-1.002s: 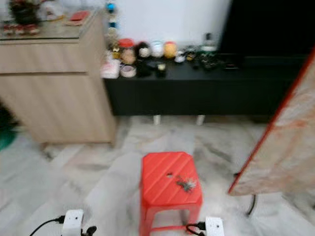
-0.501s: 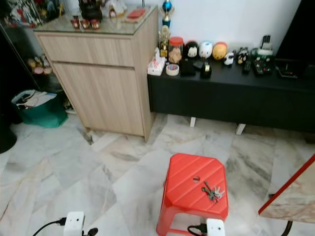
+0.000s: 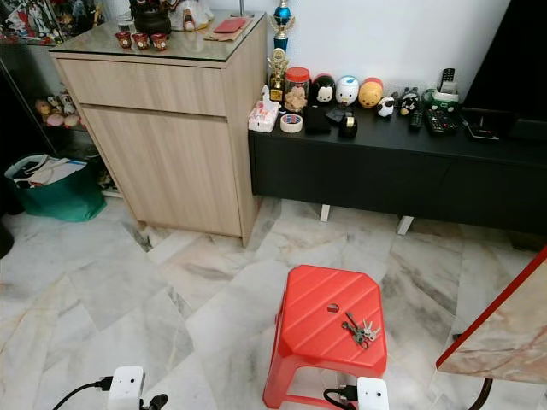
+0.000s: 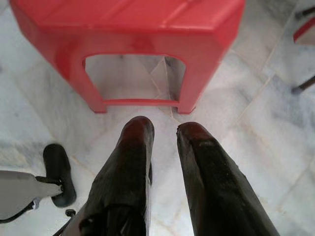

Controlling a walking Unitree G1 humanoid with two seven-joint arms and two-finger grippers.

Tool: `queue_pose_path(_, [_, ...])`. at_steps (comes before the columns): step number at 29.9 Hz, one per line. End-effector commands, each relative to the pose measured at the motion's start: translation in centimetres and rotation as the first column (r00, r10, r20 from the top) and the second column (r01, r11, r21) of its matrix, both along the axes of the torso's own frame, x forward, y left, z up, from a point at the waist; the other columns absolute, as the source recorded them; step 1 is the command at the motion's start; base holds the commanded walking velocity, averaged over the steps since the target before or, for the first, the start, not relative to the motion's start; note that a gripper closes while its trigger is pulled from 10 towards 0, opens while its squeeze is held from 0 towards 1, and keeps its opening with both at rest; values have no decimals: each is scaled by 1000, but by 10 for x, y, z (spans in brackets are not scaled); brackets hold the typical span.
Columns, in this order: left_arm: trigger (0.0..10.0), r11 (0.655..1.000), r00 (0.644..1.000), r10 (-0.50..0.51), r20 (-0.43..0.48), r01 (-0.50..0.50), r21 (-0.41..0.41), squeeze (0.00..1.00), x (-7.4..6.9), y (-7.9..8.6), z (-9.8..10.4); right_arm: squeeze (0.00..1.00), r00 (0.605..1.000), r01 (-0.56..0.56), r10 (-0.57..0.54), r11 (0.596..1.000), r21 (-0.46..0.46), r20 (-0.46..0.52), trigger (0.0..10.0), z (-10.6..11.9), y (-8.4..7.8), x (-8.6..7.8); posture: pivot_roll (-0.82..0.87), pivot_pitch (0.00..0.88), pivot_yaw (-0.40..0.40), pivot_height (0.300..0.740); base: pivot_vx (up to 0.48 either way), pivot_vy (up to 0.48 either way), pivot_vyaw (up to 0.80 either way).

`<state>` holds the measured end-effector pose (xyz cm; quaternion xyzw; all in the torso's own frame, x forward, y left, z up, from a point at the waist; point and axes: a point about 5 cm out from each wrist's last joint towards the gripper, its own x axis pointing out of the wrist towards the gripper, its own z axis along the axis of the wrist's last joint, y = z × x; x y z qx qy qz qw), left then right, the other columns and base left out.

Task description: Hang keys on a hook

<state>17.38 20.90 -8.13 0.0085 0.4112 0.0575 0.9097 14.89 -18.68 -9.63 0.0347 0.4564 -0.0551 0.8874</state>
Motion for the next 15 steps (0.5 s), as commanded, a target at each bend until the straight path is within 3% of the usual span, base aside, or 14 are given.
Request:
queue_pose_path(1, [10000, 1000, 1000, -1, -3, 1, -3, 0, 0, 1, 0, 0, 1000, 10, -10, 1000, -1, -1, 10000, 0, -1, -2, 29, 0, -13, 740, 0, 0, 0])
queue_pose_path(15, [10000, 1000, 1000, -3, -5, 3, -3, 0, 1, 0, 0, 0, 1000, 11, -11, 1000, -6, -4, 10000, -1, 0, -2, 30, 0, -13, 740, 0, 0, 0])
